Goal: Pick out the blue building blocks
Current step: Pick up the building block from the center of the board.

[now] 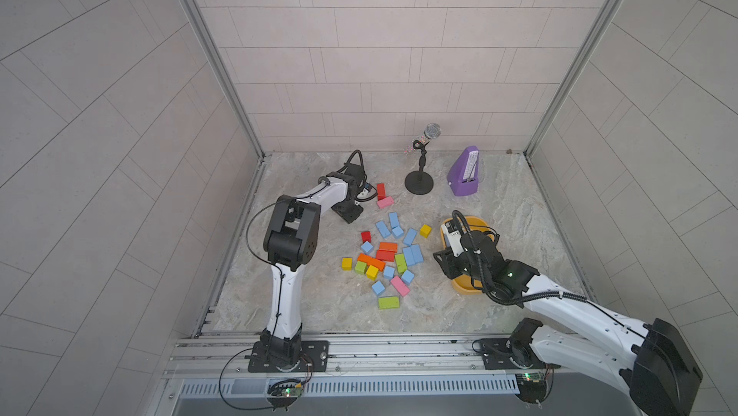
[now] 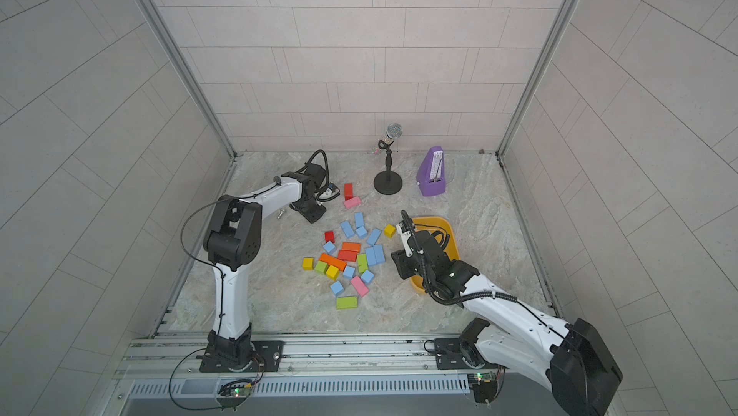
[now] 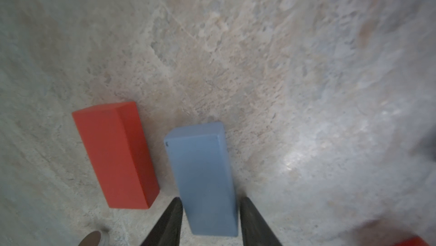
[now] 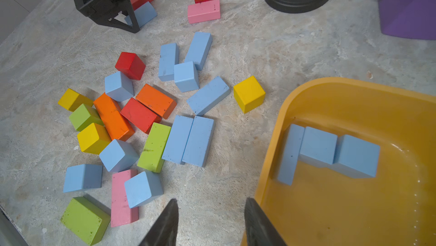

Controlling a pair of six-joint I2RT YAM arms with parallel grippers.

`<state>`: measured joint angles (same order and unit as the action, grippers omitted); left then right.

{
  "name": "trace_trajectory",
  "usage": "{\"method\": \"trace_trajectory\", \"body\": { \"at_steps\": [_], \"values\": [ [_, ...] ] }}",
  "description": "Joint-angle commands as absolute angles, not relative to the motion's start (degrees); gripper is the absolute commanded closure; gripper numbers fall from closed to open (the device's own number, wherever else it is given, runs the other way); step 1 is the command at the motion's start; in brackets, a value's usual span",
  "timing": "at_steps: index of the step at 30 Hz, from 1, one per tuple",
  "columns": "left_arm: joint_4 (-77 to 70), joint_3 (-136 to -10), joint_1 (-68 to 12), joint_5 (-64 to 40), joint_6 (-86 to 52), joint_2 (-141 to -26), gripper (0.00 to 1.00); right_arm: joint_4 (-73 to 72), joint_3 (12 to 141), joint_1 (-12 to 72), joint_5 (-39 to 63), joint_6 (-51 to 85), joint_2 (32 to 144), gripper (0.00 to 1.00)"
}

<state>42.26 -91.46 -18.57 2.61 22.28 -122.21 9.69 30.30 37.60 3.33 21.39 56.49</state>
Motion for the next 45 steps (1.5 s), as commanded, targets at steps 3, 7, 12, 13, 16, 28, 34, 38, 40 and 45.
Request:
{"method": "trace_trajectory", "body": {
  "at_steps": [3, 7, 12, 13, 16, 28, 34, 38, 40, 45],
  "values": [
    [44.8, -92.9, -18.9, 1.6, 21.5, -123.8, 0.65, 10.0, 31.0, 37.7, 2.5, 20.8, 55.2, 0.52],
    [44.4, -92.0, -18.7, 1.6, 20.9, -122.1, 0.71, 8.2, 30.3, 37.7, 2.8, 20.6, 54.3, 0.53],
    [37.5, -83.7, -18.5, -3.9, 19.0, -112.9, 0.75, 7.0, 30.3, 37.5, 2.9, 20.2, 52.3, 0.5],
    [34.9, -81.0, -18.3, -6.0, 18.2, -110.3, 0.76, 6.7, 30.3, 37.4, 3.2, 19.8, 51.8, 0.49],
    [27.3, -74.4, -17.2, -14.3, 14.3, -104.5, 0.79, 5.8, 30.2, 37.1, 3.2, 19.3, 50.9, 0.47],
    [-10.0, -51.4, -16.2, -37.3, -4.3, -88.9, 0.88, 1.8, 32.8, 36.0, 8.1, 20.0, 52.6, 0.39],
    [-56.3, -32.8, -16.2, -44.8, -15.7, -85.1, 0.93, -1.4, 33.5, 35.3, 10.1, 20.6, 53.0, 0.38],
    [-75.7, -27.3, -16.4, -50.9, -16.7, -86.3, 0.96, -4.0, 33.3, 35.0, 11.9, 19.8, 52.1, 0.38],
    [-76.4, -27.1, -16.7, -51.7, -17.1, -85.9, 0.96, -5.5, 33.1, 35.0, 13.6, 18.7, 51.7, 0.38],
    [-77.0, -26.4, -17.9, -55.0, -16.0, -84.2, 0.95, -8.6, 33.3, 34.9, 17.5, 15.2, 51.2, 0.4]
  ]
}}
